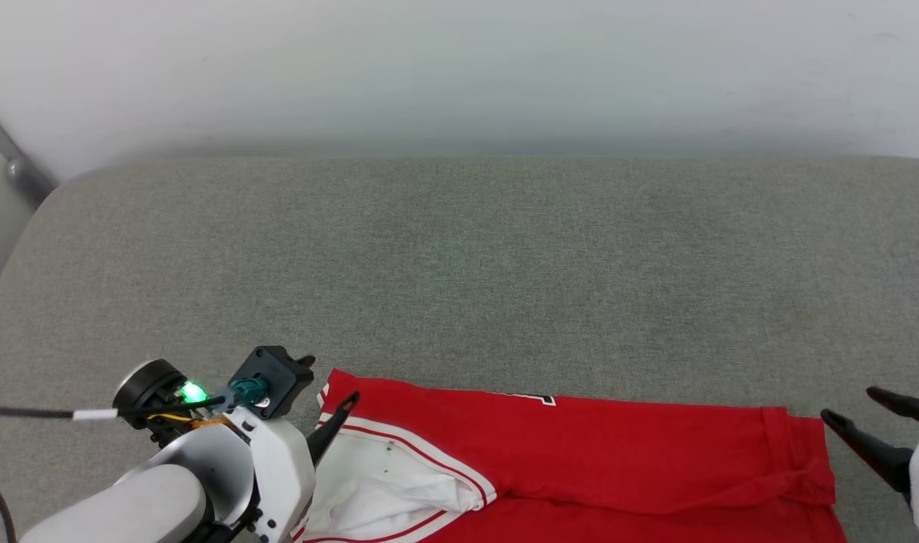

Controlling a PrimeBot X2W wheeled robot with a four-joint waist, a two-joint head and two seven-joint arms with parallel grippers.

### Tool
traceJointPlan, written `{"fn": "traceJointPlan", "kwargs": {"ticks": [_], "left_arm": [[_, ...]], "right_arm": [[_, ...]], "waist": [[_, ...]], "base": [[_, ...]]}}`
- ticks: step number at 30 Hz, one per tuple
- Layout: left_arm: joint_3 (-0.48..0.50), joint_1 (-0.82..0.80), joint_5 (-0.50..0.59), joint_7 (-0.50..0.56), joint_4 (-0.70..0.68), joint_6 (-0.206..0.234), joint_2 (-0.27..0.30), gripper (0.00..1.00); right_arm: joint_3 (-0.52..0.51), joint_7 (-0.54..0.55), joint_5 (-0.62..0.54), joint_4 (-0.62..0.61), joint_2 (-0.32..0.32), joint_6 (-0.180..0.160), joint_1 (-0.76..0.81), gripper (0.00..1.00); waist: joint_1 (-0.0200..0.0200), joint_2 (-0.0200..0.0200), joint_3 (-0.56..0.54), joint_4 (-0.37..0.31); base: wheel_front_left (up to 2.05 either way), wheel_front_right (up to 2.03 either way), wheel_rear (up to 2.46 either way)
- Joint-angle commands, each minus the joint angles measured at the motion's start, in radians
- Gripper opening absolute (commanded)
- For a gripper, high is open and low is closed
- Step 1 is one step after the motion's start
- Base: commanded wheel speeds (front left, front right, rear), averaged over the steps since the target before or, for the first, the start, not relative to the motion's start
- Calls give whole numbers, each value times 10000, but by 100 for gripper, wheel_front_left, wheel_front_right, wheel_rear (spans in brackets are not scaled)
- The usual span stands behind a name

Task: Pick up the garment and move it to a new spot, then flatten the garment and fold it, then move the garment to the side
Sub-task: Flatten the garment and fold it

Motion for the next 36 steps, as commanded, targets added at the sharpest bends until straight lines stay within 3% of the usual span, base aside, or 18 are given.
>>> {"fn": "traceJointPlan", "kwargs": {"ticks": [1, 4, 6, 14, 20, 25, 36], "left_arm": [[69, 149, 55, -120, -2, 85, -15, 100], [378, 402, 401, -1161, 19, 814, -179, 100], [703, 655, 562, -2094, 138, 1525, -385, 100], [1647, 1534, 799, -4028, 554, 3227, -984, 100], [2528, 2151, 1118, -4281, 697, 3859, -1554, 100], [3771, 3044, 1991, -4298, 509, 4130, -2243, 100], [6280, 4944, 3868, -4292, 466, 3654, -3893, 100]], "right_arm": [[-84, -68, -8, -25, -17, -8, 135, 100], [-970, -369, 23, -18, 188, -6, 655, 100], [-1775, -482, -49, 90, 484, -6, 1265, 100], [-3095, -87, -115, 526, 1853, -6, 2249, 100], [-3379, 318, -88, 1043, 2639, -6, 2475, 100], [-3095, 914, 121, 1349, 3142, -6, 2706, 100], [-1889, 2184, 548, 1184, 3780, 38, 2935, 100]], "waist": [[0, 0, -10, 4], [0, 0, -11, 53], [0, 0, 43, 138], [0, 0, 294, 223], [0, 0, 508, 350], [0, 0, 664, 477], [0, 0, 726, 536]], "base": [[0, 0, 0], [0, 0, 0], [0, 0, 0], [0, 0, 0], [0, 0, 0], [0, 0, 0], [0, 0, 0]]}}
